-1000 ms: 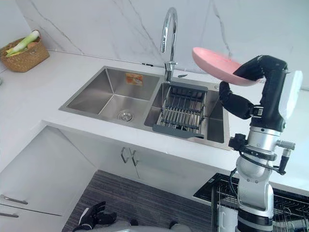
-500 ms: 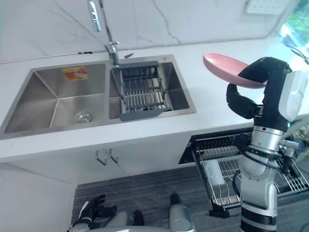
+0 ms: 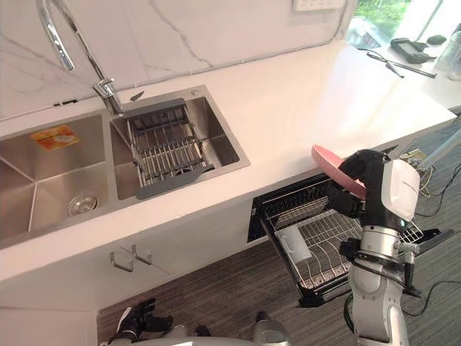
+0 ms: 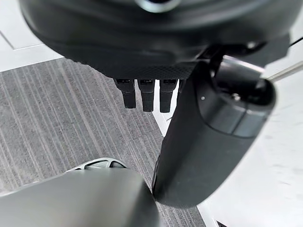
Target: Walk over to the sink, pick up the cup, carry it to the dishwasher, place the cup inside the dishwasher, then close the dishwasher door
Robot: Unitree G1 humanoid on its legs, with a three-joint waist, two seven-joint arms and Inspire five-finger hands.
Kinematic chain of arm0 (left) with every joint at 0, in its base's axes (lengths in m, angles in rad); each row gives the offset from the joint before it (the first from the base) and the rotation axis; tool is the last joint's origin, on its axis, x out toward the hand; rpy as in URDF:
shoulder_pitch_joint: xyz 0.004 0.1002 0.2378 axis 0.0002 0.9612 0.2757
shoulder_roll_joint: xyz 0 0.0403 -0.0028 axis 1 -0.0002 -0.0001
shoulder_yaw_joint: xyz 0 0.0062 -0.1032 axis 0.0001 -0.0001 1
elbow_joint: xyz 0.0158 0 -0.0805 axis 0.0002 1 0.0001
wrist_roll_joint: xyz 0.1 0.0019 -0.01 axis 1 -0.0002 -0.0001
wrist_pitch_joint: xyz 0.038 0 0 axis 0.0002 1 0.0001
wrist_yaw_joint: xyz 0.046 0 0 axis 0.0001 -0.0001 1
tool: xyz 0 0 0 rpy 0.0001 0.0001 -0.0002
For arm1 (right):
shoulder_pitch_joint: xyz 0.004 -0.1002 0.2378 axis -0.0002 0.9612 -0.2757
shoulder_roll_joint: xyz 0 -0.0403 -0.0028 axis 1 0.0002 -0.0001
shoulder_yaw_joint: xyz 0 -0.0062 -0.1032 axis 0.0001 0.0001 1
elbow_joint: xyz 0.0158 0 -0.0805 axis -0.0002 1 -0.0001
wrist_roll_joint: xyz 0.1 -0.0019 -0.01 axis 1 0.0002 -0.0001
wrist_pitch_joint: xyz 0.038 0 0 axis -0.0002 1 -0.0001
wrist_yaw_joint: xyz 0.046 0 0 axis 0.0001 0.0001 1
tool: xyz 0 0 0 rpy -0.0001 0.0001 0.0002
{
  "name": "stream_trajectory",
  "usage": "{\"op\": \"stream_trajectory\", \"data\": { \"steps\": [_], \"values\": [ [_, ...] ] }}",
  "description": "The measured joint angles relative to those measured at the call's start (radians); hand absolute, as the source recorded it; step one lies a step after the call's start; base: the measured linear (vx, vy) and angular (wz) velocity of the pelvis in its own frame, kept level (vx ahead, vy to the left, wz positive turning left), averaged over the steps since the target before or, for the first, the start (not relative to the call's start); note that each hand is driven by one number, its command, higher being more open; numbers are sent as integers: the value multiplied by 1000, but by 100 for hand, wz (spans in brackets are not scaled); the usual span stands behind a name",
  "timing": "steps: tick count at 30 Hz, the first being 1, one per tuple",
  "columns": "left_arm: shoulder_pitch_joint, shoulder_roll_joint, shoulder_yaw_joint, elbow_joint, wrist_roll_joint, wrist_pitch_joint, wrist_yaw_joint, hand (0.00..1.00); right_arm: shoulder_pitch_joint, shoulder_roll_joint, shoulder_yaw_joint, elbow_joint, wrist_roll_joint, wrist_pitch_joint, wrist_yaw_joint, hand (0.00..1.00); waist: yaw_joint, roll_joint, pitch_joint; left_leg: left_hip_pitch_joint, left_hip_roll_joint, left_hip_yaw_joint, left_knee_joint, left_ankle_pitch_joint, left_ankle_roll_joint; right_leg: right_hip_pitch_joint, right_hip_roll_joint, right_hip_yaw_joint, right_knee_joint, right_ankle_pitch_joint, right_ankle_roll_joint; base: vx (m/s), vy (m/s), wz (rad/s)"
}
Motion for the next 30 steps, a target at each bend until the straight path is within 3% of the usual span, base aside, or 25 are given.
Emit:
{"op": "stream_trajectory", "data": {
  "steps": [12, 17, 23, 30],
  "values": [
    [20, 6, -29, 8, 0, -1, 0, 90, 95, 3, -32, 111, -13, 28, -1, 30, -21, 7, -26, 12, -50, -10, -73, 49, 17, 15, -27, -5, -68, 50, 17, -30, 41, 2],
    [33, -1, -32, 13, 1, -2, 0, 90, 117, 15, -112, 176, -23, 51, -5, 30, -24, 24, -37, 16, -61, -10, -100, 71, 15, 5, -27, -1, -73, 57, 13, -63, 15, -1],
    [37, -13, -56, 6, 1, -16, 0, 90, 113, 10, -178, 234, -23, 79, -11, 30, -26, 61, -32, -2, -71, -16, -124, 89, 15, -33, -30, 10, -73, 64, 8, -41, 12, -8],
    [21, -38, -69, -11, -2, -42, -1, 90, -12, -139, -189, 330, -23, 90, -34, 30, -48, 124, 49, -59, -93, -41, -124, 99, 30, -90, -53, 9, -65, 81, 25, -31, 37, 3]
  ]
}}
